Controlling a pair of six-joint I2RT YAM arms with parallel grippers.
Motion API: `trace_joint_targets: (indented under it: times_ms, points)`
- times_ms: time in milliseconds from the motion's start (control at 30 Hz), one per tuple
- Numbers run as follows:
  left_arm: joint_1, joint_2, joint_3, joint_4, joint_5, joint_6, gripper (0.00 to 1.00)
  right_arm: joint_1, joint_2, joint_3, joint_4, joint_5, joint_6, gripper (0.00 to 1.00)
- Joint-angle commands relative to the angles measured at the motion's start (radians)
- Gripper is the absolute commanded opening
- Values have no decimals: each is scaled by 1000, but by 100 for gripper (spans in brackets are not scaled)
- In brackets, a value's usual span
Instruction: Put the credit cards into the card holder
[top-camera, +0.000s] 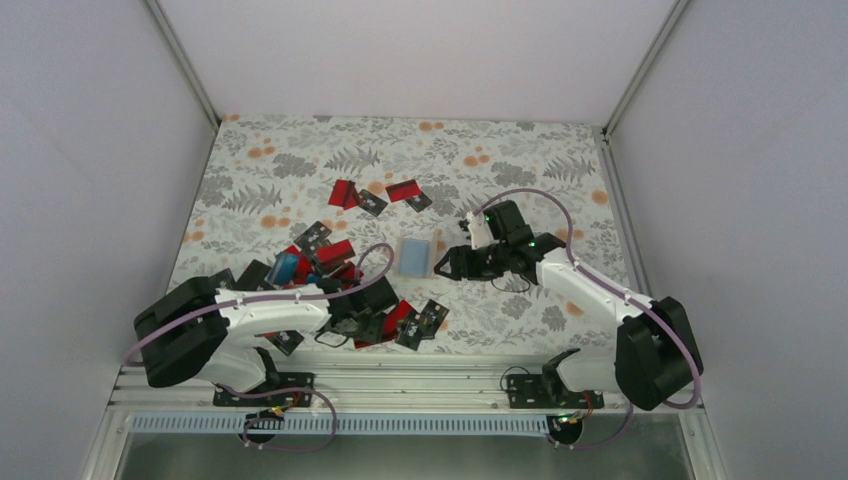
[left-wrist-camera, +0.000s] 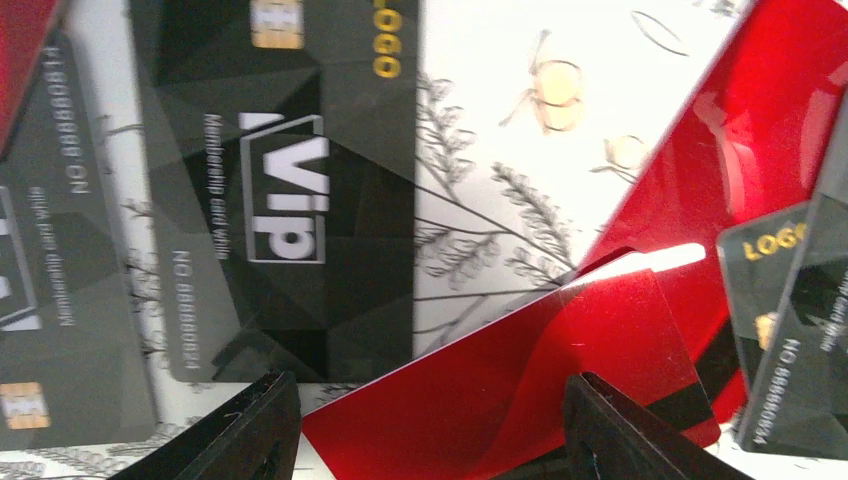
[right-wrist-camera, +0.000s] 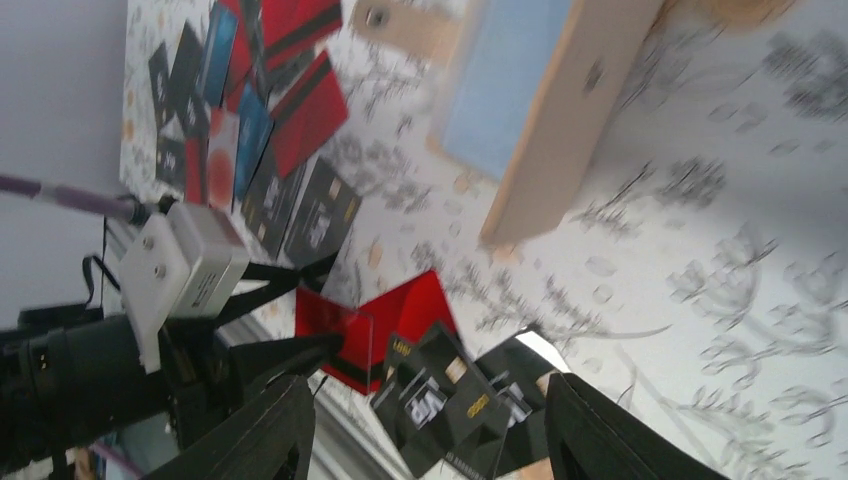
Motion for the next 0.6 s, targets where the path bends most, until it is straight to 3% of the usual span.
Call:
trace_joint_targets:
  times_ms: [0,367,567]
  points:
    - [-74,69,-31,26,108,-60,66,65,-55,-72,40,-31,55,60]
    - [-176,69,60,-84,1,-161,68,104,-113,-137,56,9,101,60]
    - [-290,63,202,-248,-111,-79,89,109,-113,-131,52,24,99,59]
